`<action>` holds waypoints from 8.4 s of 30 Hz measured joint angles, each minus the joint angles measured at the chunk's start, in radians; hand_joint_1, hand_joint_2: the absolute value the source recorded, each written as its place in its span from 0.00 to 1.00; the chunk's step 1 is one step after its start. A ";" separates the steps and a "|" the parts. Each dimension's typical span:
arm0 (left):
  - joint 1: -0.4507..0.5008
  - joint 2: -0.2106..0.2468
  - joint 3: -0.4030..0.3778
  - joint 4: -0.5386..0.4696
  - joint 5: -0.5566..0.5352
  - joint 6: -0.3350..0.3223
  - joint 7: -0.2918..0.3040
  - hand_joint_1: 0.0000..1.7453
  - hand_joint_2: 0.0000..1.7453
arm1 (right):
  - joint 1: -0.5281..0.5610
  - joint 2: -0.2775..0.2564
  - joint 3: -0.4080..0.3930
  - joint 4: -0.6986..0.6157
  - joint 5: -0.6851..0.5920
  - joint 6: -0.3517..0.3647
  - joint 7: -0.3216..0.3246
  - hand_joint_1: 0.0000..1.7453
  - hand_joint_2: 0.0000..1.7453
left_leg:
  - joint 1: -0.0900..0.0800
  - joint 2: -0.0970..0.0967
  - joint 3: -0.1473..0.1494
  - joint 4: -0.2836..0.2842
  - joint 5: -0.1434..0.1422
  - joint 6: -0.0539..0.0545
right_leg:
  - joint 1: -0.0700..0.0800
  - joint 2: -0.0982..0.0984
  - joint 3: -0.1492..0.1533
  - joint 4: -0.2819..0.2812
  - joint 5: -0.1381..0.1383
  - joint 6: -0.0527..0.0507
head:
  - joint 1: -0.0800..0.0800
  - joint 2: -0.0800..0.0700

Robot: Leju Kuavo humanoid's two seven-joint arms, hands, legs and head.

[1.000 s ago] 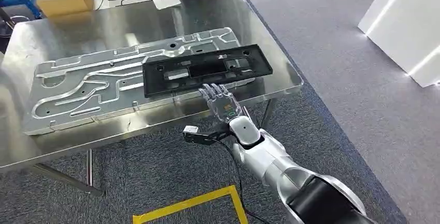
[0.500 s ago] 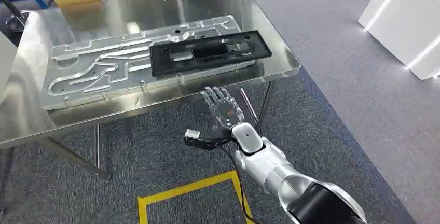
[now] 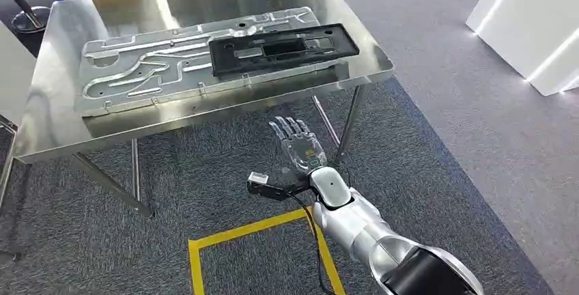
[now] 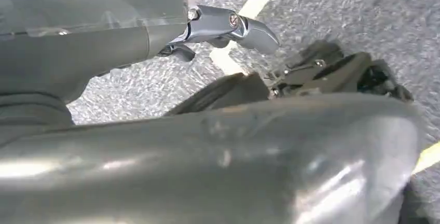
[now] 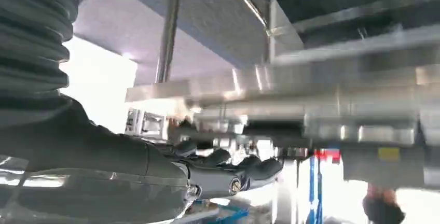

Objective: Take the parts from the cabinet and place them on the table.

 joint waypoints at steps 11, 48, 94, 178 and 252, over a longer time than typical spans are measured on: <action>0.011 0.000 0.000 0.000 0.020 0.011 -0.030 0.00 0.00 | 0.174 -0.032 -0.149 -0.069 -0.196 -0.076 -0.143 0.00 1.00 | 0.019 -0.001 -0.007 0.267 -0.117 -0.047 | -0.015 -0.018 -0.150 -0.008 0.138 -0.014 | 0.002 0.000; 0.012 -0.001 0.000 0.000 0.023 0.013 -0.035 0.00 0.00 | 0.231 -0.054 -0.216 -0.105 -0.203 -0.085 -0.151 0.00 0.00 | 0.013 0.001 0.047 -0.008 -0.048 -0.018 | -0.007 0.001 -0.060 0.002 0.049 0.000 | 0.002 0.000; 0.021 0.000 0.000 0.000 0.023 0.013 -0.035 0.00 0.00 | 0.239 -0.056 -0.216 -0.110 -0.203 -0.085 -0.152 0.00 0.00 | 0.039 -0.070 -0.002 0.005 -0.021 -0.057 | -0.048 0.022 -0.055 0.017 0.035 0.007 | 0.000 0.000; 0.017 -0.004 0.000 0.000 0.023 0.014 -0.034 0.00 0.00 | 0.246 -0.058 -0.225 -0.115 -0.204 -0.087 -0.152 0.00 0.00 | 0.009 -0.072 0.057 0.001 -0.077 0.017 | -0.026 0.006 -0.166 0.210 -0.021 0.028 | -0.022 0.000; -0.053 -0.112 -0.001 -0.001 -0.030 0.306 0.205 0.00 0.00 | 0.727 -0.168 -0.854 0.266 -0.559 0.149 -0.077 0.00 0.00 | 0.006 -0.014 -0.063 0.313 -0.264 -0.034 | -0.019 -0.030 -0.065 0.011 0.040 -0.030 | -0.035 0.000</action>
